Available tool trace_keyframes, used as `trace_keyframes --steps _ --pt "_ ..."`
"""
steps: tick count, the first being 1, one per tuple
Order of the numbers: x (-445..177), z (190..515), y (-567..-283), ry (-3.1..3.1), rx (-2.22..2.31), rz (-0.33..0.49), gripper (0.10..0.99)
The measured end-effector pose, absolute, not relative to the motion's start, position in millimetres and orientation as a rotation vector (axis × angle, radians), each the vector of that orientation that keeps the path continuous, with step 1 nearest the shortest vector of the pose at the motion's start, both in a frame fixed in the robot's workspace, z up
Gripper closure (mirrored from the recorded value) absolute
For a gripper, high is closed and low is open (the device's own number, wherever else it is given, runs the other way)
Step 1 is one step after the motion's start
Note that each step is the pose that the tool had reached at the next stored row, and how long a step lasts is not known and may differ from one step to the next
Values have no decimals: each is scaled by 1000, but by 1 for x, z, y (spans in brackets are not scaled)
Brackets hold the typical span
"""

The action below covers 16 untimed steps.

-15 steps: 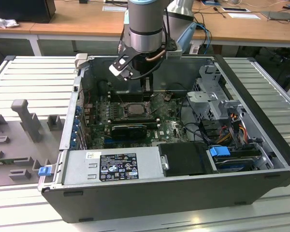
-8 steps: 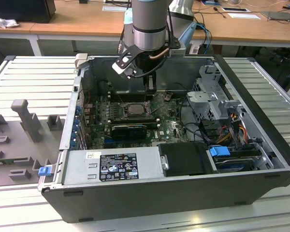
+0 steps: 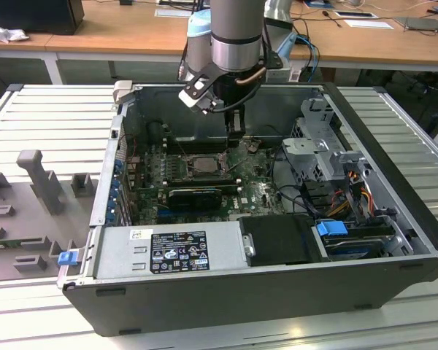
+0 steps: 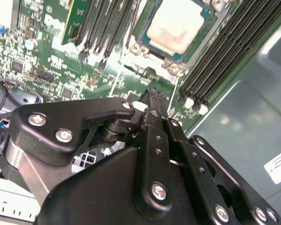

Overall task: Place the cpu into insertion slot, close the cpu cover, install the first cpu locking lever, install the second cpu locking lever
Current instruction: 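Close the cpu cover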

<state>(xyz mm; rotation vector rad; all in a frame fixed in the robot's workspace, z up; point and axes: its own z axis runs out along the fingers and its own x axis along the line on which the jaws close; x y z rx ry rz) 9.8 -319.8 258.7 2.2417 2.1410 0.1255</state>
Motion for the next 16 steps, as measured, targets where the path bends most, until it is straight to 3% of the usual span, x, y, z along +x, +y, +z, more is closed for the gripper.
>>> trace_keyframes --steps 16 --pt "55 249 -320 2149 2250 111 980"
